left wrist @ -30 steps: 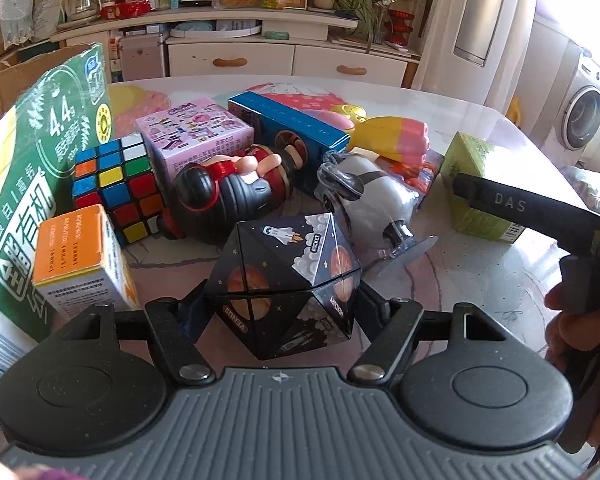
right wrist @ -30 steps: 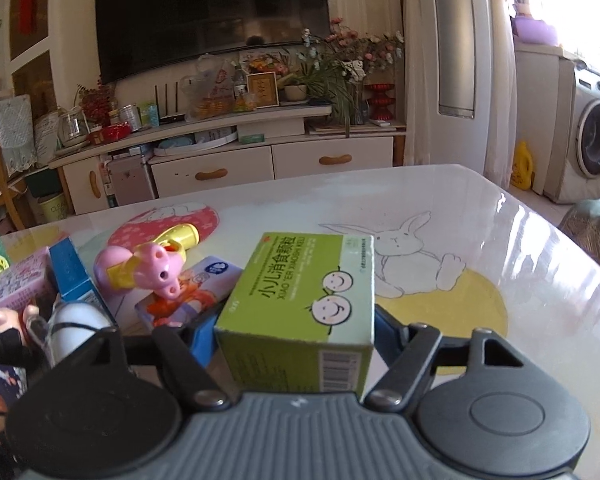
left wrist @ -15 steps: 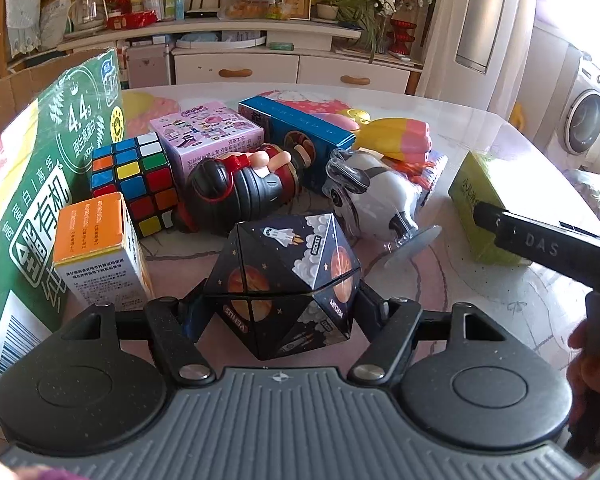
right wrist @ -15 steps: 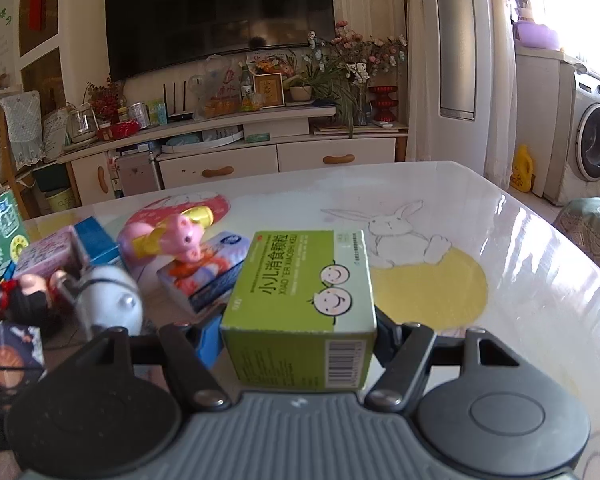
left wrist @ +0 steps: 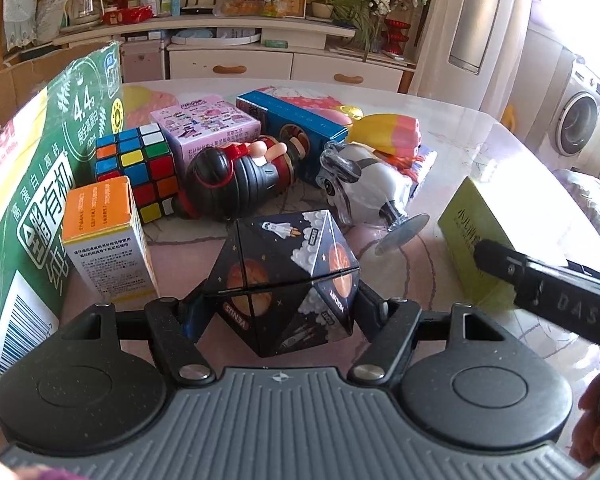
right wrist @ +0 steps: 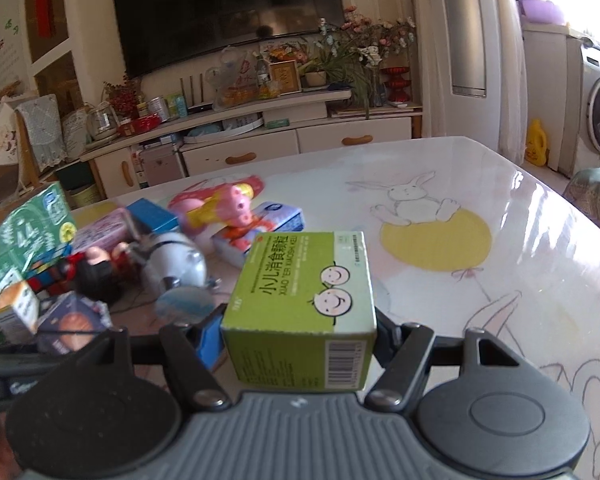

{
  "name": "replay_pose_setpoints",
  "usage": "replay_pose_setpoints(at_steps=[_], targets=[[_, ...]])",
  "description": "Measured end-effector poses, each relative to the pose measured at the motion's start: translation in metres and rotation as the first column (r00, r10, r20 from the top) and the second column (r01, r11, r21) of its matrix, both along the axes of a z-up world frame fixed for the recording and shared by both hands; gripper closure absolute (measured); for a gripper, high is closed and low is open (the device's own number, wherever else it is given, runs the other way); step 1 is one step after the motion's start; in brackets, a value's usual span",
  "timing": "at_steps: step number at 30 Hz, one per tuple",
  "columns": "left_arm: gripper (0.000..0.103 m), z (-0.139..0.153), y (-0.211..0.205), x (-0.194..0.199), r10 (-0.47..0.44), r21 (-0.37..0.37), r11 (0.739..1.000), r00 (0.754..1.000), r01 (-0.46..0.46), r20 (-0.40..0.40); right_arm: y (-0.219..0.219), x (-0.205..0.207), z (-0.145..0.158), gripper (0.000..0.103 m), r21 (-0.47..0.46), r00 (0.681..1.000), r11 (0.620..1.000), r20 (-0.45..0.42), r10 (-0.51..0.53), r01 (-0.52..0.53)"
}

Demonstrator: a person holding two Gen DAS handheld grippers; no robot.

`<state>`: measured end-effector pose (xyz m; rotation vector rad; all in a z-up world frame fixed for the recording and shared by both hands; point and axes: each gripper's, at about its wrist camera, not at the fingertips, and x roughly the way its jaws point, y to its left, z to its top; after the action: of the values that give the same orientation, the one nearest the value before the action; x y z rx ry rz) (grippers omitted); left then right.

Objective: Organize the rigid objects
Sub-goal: 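Grasp the black hexagonal cube with the left tool while the right grasps the green medicine box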

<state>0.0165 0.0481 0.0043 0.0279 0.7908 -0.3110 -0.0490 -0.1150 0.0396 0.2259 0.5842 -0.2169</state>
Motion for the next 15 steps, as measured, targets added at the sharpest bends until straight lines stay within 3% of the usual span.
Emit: replay_pose_setpoints(at_steps=[15], targets=[[0.016, 0.024, 0.024, -0.01, -0.005, -0.077, 0.997, 1.0, 0.007, 0.025, 0.045, -0.028, 0.021, 0.034, -0.133, 0.993, 0.984, 0.01, 0.12, -0.117]])
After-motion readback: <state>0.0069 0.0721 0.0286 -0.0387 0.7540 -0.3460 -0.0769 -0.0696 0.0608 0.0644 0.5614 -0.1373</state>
